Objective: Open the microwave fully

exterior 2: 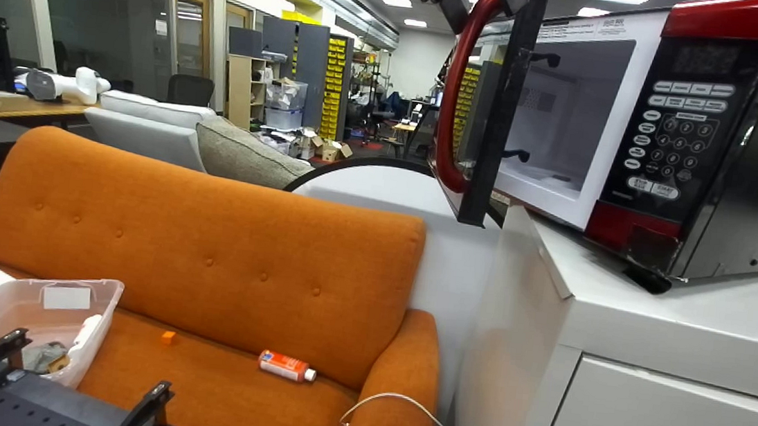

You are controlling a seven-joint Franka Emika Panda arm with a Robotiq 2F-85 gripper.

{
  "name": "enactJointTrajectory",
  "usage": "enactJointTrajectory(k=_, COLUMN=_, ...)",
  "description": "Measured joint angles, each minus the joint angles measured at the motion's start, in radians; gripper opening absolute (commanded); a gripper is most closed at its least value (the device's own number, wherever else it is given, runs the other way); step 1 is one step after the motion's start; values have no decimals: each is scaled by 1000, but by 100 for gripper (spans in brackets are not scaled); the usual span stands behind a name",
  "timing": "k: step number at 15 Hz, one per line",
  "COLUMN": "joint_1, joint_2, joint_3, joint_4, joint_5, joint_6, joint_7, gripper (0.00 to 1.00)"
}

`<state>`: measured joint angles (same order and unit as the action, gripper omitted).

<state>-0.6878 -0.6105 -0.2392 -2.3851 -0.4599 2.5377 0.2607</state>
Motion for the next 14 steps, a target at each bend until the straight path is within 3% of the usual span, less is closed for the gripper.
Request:
enactJointTrajectory(k=7, joint_1=17, joint_2=-4, joint_3=1, joint_4=-19, joint_5=26, joint_6=-4, joint_7=-33, gripper=100)
enactJointTrajectory(k=8, joint_1=23, joint_2=-8, joint_3=1, joint_4=-26, joint_5=29, joint_6=-4, joint_7=-41, gripper=95)
enactJointTrajectory(k=9, joint_1=29, joint_2=-13, joint_3=1, joint_4=-34, joint_5=33, joint_6=-5, joint_7=-49, gripper=77)
enactJointTrajectory(k=11, joint_1=38, joint_2=-25, joint_3=1, joint_4=-45, joint_5=39, joint_6=-7, joint_7=-61, gripper=68)
enactJointTrajectory(k=14, joint_1=41, joint_2=-42, joint_3=1, joint_4=-49, joint_5=40, joint_6=-8, joint_7=-65, gripper=45)
